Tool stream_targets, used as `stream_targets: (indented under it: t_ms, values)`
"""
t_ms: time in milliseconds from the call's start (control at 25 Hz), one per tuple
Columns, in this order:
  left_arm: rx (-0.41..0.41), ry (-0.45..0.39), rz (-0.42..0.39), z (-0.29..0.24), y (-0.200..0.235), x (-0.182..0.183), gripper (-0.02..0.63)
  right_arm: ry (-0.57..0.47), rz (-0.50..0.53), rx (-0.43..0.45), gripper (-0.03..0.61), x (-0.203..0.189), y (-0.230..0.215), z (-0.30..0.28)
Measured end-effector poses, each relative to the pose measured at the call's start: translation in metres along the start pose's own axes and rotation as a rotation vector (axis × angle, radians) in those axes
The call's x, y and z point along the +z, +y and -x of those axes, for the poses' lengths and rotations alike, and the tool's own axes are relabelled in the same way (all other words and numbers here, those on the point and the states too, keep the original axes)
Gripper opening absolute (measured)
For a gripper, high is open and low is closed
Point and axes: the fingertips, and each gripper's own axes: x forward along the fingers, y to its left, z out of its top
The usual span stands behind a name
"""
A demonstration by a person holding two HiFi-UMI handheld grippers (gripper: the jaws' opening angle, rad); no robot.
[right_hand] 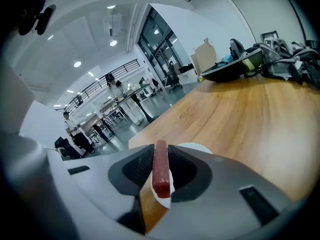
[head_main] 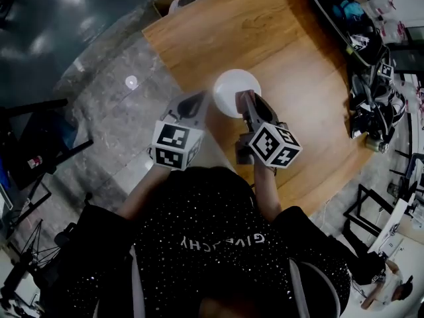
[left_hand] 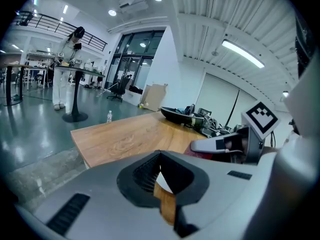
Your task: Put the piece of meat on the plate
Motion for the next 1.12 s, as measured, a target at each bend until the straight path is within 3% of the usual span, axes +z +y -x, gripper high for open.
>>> stream_targets:
  t_ms: [320, 800, 1120]
  values:
    - [-0.011, 0.019, -0.013, -0.028, 0.019, 0.01, 0.009, 0.051, -0.069, 0.043, 0.095, -0.007, -0.006, -0.048]
    - [-0.007, 0.041, 0.013, -0.035, 0.032, 0.004, 0.009, 0.078, -0.114, 0.039, 0.095, -0.02, -0.024, -0.062]
    - [-0.035, 0.045, 0.001, -0.037, 0.019, 0.003, 0.01, 0.095, -0.029, 0.048, 0.095, -0.02, -0.021, -0.063]
